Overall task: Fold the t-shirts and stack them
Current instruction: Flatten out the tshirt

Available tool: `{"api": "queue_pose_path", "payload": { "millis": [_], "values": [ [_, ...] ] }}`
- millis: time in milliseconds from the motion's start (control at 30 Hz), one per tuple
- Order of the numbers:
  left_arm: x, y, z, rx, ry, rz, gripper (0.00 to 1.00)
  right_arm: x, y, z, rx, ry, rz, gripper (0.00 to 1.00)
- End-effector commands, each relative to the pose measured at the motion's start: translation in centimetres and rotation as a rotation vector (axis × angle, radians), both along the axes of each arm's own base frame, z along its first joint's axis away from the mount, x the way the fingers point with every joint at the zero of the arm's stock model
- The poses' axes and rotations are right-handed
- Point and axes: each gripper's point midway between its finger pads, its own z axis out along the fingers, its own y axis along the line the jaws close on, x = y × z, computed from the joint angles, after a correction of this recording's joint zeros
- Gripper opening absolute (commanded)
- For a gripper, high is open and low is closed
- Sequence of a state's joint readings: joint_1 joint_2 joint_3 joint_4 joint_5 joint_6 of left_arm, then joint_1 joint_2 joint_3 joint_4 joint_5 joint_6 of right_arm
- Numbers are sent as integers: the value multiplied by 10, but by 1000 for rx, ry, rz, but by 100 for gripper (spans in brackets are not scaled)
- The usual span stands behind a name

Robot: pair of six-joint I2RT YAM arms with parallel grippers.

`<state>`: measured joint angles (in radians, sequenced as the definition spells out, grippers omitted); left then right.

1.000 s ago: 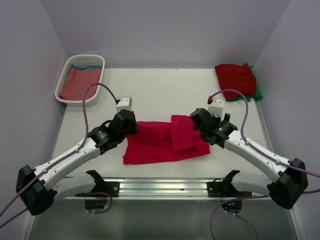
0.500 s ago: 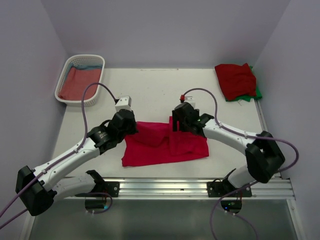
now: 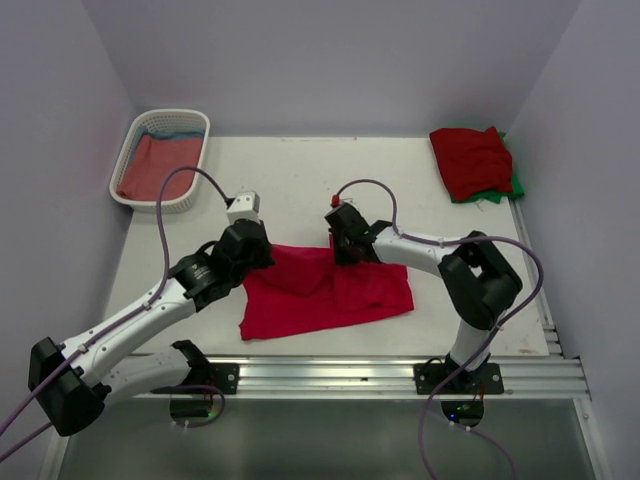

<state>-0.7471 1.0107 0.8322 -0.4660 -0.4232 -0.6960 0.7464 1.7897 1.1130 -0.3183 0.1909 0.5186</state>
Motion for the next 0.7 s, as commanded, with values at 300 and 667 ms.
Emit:
{"api": "queue_pose_path", "payload": {
  "millis": [300, 667],
  "values": [
    [3, 12, 14, -2, -44, 50, 0, 5, -122, 75, -199, -229, -335, 0],
    [-1, 36, 30, 52, -72, 104, 0, -41, -279, 127, -502, -346, -755, 70]
  ]
}}
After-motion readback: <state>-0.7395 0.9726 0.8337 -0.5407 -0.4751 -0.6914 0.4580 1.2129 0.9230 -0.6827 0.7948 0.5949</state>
